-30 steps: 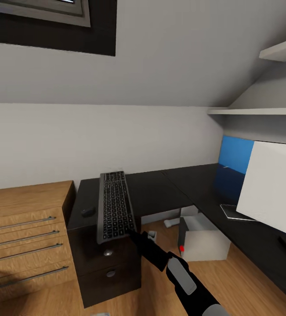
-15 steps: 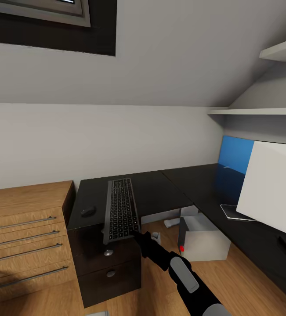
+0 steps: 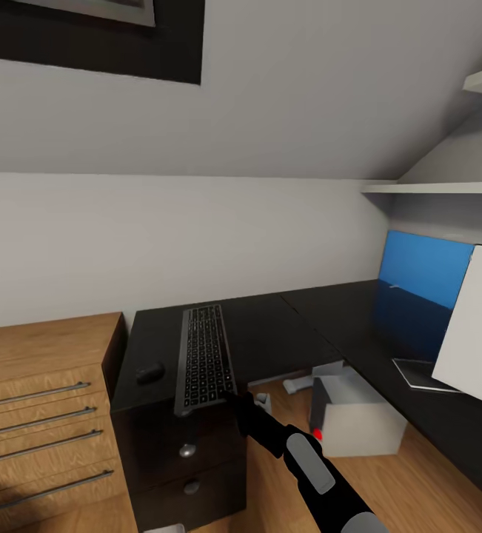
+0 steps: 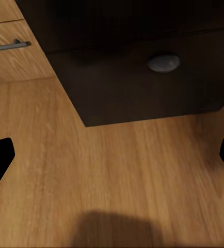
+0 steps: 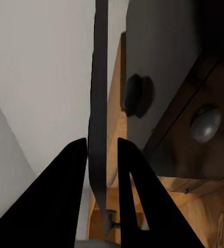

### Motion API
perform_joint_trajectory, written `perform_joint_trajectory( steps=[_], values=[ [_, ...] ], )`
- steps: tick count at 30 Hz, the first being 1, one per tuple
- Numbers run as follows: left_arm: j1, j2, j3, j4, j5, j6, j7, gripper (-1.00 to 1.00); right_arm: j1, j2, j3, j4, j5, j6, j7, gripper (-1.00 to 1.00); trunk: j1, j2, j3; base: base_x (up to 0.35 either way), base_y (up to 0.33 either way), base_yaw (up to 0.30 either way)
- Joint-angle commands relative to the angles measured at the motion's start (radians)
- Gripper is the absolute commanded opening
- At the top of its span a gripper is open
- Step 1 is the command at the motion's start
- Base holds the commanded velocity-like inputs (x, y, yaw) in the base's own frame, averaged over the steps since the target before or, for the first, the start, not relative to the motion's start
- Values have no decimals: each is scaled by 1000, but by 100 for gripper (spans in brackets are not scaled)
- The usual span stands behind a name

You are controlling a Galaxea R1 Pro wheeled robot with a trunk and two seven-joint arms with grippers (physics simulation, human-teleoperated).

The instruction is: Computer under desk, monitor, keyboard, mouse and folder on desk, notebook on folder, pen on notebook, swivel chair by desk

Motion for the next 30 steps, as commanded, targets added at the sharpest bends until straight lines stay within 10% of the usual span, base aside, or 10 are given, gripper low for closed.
perform_joint_trajectory(
  steps=[1,30],
  values=[
    [-1,1,-6,0,10,-6,6,100,-1,0,0,1,-8,4,2,-100,0,-1,-1,85,44,0],
    [-1,0,-26,0,9,-6,8,100,-1,-2,0,-1,-7,5,0,-100,0,-1,-1,51,2,0]
  ],
)
